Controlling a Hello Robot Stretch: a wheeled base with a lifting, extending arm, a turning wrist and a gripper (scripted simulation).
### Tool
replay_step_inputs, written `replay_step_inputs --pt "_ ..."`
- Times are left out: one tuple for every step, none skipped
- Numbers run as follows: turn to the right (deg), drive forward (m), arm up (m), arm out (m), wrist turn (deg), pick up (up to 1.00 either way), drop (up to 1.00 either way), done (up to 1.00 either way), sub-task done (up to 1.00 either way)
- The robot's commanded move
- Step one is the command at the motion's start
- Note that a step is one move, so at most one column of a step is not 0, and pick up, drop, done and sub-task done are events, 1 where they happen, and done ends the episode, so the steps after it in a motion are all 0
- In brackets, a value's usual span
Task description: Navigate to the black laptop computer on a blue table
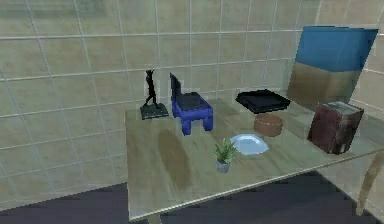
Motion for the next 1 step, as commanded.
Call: replay_step_inputs --pt "0.0 0.00 0.00 0.00 0.0 0.00 0.00 1.00 0.00"
